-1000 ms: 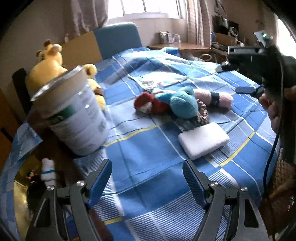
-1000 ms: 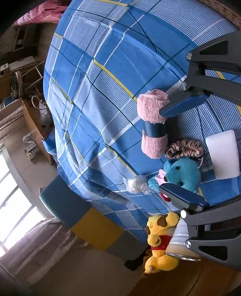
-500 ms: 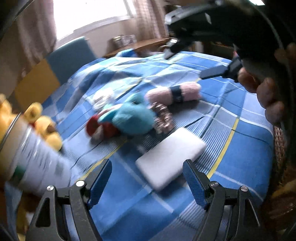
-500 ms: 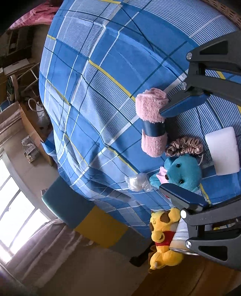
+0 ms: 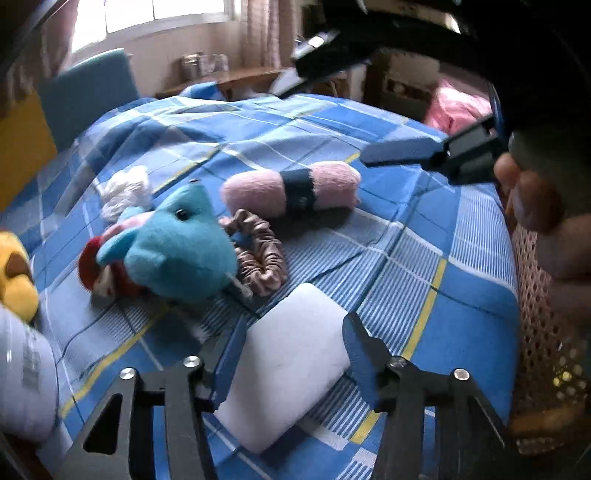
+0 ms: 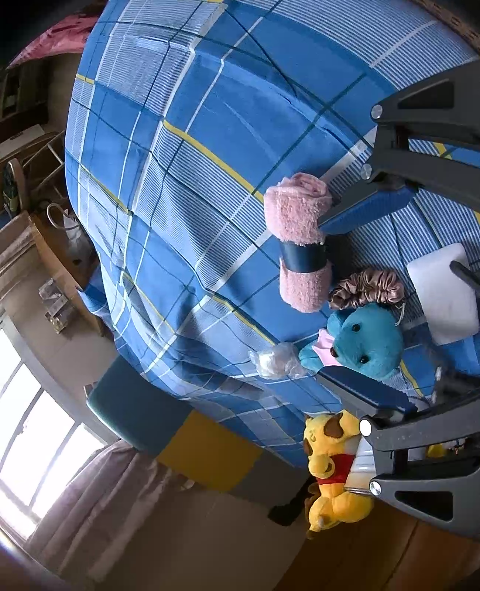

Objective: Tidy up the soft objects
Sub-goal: 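Lower the left gripper onto the white sponge block and grasp it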

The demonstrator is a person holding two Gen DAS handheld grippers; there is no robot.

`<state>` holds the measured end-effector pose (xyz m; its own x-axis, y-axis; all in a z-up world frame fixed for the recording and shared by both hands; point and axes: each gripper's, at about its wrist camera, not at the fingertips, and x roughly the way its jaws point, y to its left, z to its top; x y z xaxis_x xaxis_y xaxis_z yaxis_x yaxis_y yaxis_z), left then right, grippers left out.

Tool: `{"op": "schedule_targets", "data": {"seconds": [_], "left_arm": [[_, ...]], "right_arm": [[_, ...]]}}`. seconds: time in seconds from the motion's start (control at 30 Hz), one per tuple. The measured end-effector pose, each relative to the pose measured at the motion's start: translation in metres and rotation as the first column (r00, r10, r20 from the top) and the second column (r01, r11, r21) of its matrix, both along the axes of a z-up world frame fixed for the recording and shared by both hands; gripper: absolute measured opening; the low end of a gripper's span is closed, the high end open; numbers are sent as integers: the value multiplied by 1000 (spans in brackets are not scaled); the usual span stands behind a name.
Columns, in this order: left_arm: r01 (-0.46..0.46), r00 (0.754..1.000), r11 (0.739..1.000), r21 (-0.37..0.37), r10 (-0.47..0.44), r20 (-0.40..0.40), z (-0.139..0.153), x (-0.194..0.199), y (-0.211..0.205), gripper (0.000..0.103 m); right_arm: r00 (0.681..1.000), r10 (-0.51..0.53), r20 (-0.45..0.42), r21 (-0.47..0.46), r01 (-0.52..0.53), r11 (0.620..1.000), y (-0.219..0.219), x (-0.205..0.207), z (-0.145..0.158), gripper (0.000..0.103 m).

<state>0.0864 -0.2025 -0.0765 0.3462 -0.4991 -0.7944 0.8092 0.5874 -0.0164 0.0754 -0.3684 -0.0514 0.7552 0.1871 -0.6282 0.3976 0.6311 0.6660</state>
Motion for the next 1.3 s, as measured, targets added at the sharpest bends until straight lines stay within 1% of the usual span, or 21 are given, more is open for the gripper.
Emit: {"op": "schedule_targets", "data": {"seconds": [0.03, 0.07, 0.1, 0.3, 0.33, 0.37, 0.4, 0.43, 0.47, 0.53, 0.6, 0.63, 0.67, 0.73, 0.8, 0.87, 1.0, 1.07, 1.13, 1.23, 1.3], "left_arm": [[1, 1000, 1000, -13, -1, -10, 1, -1, 3, 22], [-17, 1000, 1000, -21, 17, -21, 2, -2, 7, 8], [-31, 999, 999, -22, 31, -27, 2, -4, 9, 6], [-103, 989, 991, -81, 94, -113, 0, -6, 42, 7], [-113, 988, 990, -86, 103, -118, 1, -6, 46, 9], [-118, 988, 989, -86, 108, -113, 2, -6, 49, 19], [-115, 989, 990, -80, 106, -105, 3, -6, 51, 27], [-110, 990, 991, -75, 103, -96, 4, -6, 52, 44], [-97, 993, 993, -64, 92, -74, 6, -7, 52, 56], [-57, 998, 998, -41, 55, -43, 9, -8, 49, 60], [-4, 1000, 1000, -1, 4, -15, 11, -8, 45, 65], [27, 1000, 999, 20, -27, -6, 11, -8, 44, 70], [71, 997, 996, 57, -71, 11, 11, -9, 40, 70], [118, 992, 987, 109, -123, 43, 9, -10, 34, 70], [164, 984, 976, 145, -173, 51, 7, -9, 29, 73], [195, 977, 968, 159, -206, 55, 6, -6, 24, 77], [240, 966, 952, 191, -254, 53, 0, -2, 15, 78], [256, 961, 947, 196, -270, 50, -3, 0, 10, 78], [274, 959, 943, 188, -284, 28, -6, 2, 5, 78], [269, 961, 945, 186, -276, 12, -13, 3, -3, 77], [259, 966, 952, 164, -258, -28, -17, 3, -4, 70]], "right_arm": [[1000, 2, -2, -1, -2, 1000, 0, 0, 0, 75], [1000, 2, -2, -3, -2, 1000, 0, 0, 0, 75], [1000, 1, -2, -4, -1, 1000, 0, 0, 0, 75], [1000, -10, -9, -3, 10, 1000, -1, -1, -1, 75], [1000, -10, -11, -6, 10, 1000, -1, -1, -1, 75], [1000, -9, -13, -12, 9, 1000, 0, 0, 0, 75], [1000, -9, -14, -15, 8, 1000, 0, 0, 0, 75], [1000, -8, -16, -17, 8, 1000, 1, 0, 0, 75], [1000, -8, -18, -18, 8, 1000, 1, 0, 0, 75], [1000, -11, -21, -22, 10, 1000, 1, 0, 1, 75], [1000, -13, -21, -20, 12, 1000, 1, 0, 1, 75], [1000, -12, -21, -17, 11, 1000, 1, 0, 0, 75], [1000, -11, -22, -17, 11, 1000, 1, 0, 1, 75], [1000, -8, -23, -12, 8, 1000, 1, 0, 0, 75], [1000, -5, -19, -5, 5, 1000, 1, 0, 0, 75], [1000, -8, -15, 3, 8, 1000, 0, 0, -1, 75], [1000, -10, -11, 23, 10, 1000, -2, 0, -2, 75], [1000, -7, -10, 27, 8, 1000, -2, 0, -3, 75], [1000, -4, -11, 30, 4, 1000, -2, 1, -3, 75], [1000, -1, -12, 34, 2, 999, -2, 1, -4, 75], [1000, -1, -14, 36, 1, 999, -2, 1, -4, 75]]}}
